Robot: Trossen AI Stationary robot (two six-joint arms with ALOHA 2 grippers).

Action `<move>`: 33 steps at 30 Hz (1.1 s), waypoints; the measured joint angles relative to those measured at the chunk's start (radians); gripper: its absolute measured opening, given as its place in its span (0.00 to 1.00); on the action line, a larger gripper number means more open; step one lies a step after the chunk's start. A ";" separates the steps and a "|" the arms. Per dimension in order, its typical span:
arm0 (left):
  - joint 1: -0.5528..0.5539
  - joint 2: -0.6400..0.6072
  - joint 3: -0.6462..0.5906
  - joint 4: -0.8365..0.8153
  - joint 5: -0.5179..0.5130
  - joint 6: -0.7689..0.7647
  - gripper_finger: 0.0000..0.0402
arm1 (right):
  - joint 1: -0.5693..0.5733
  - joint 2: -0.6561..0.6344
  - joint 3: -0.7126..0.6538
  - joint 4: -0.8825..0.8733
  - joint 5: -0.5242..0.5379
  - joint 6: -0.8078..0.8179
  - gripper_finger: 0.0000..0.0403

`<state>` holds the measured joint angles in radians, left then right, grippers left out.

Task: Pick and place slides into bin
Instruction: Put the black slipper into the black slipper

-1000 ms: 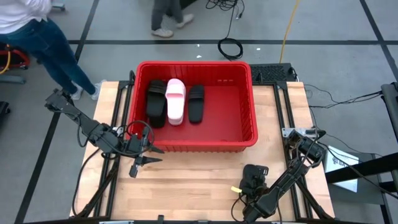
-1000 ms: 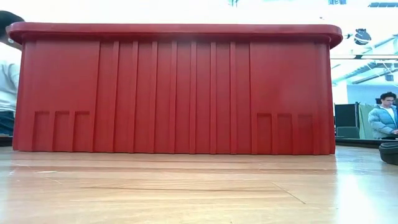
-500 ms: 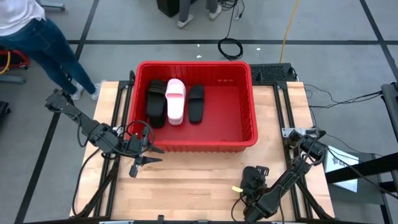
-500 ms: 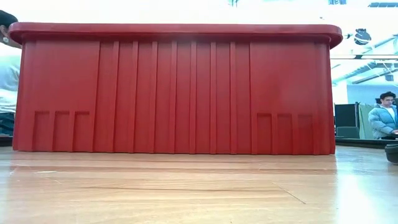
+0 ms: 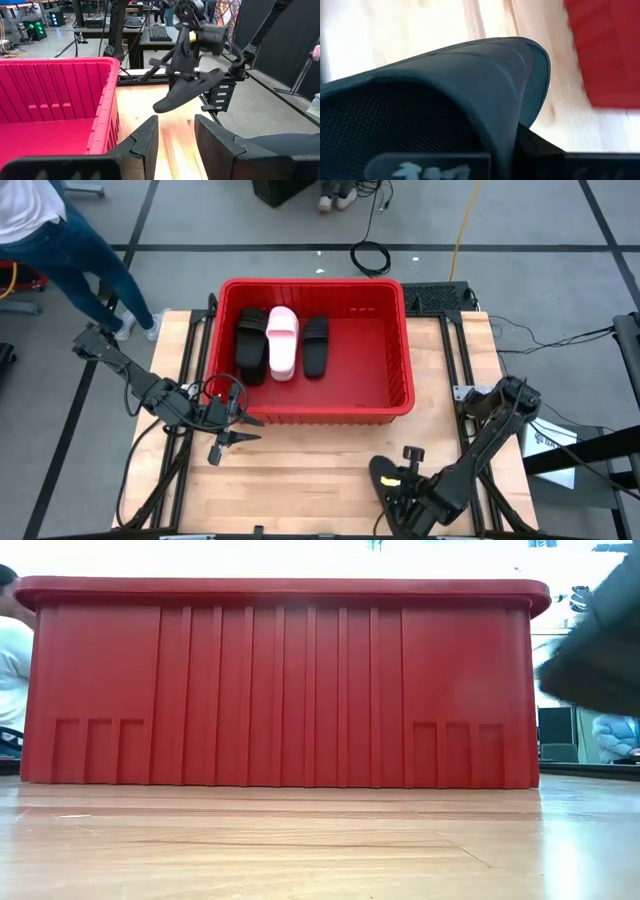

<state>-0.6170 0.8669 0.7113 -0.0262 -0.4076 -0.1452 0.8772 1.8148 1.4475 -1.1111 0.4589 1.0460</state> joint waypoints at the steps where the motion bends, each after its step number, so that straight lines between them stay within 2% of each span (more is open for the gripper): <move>1: 0.000 0.000 0.000 0.000 0.000 0.000 0.32 | 0.000 -0.015 0.000 0.030 0.020 -0.023 0.01; 7: 0.000 0.000 0.000 0.000 0.000 0.000 0.32 | -0.002 -0.094 0.000 0.190 0.135 -0.189 0.01; 11: 0.000 0.000 0.000 0.000 -0.008 0.000 0.32 | -0.018 -0.139 0.000 0.258 0.173 -0.279 0.01; 27: 0.000 -0.003 0.000 0.038 -0.066 0.064 0.32 | -0.192 -0.301 0.000 0.449 0.192 -0.716 0.01; 33: 0.000 -0.003 0.000 0.046 -0.122 0.066 0.32 | -0.289 -0.355 0.000 0.453 0.192 -0.828 0.01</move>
<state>-0.6167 0.8635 0.7116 0.0201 -0.5292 -0.0789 0.5882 1.4600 1.4475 -0.6578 0.6511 0.2183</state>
